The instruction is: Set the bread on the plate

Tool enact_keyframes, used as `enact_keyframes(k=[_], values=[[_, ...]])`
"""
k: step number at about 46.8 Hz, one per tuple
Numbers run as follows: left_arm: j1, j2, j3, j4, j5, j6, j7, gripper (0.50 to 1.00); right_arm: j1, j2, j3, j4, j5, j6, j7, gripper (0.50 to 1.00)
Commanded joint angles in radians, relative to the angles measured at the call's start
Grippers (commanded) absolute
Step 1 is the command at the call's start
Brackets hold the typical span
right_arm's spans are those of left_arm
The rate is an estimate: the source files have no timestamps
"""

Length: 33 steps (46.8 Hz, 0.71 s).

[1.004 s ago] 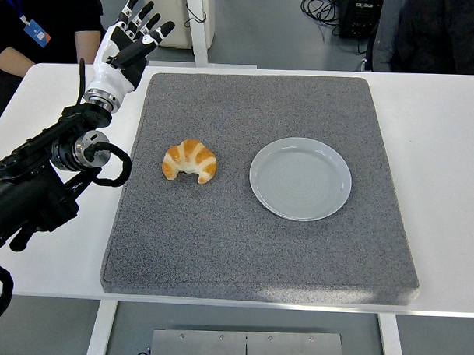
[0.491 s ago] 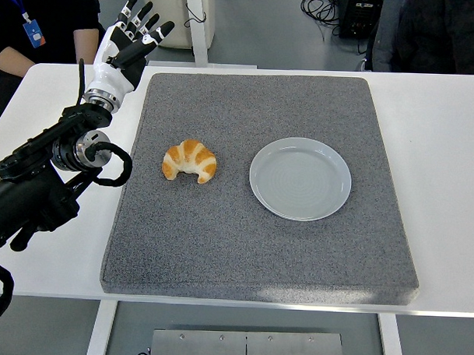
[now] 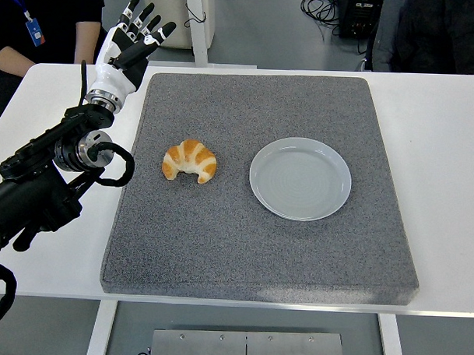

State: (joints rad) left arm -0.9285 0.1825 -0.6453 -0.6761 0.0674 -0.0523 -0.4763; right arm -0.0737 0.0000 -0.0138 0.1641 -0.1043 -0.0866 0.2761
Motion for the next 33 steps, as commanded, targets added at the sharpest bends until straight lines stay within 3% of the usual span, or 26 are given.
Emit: enact_keyframes(k=[1, 33], values=[[-0.007, 0.000, -0.001, 0.000, -0.001, 0.000, -0.001, 0.975, 0.000, 0.000, 0.000, 0.000, 0.000, -0.001, 0.000, 1.000], [-0.016, -0.002, 0.016, -0.005, -0.020, 0.008, 0.011, 0.974, 0.000, 0.000, 0.000, 0.000, 0.000, -0.001, 0.000, 1.000]])
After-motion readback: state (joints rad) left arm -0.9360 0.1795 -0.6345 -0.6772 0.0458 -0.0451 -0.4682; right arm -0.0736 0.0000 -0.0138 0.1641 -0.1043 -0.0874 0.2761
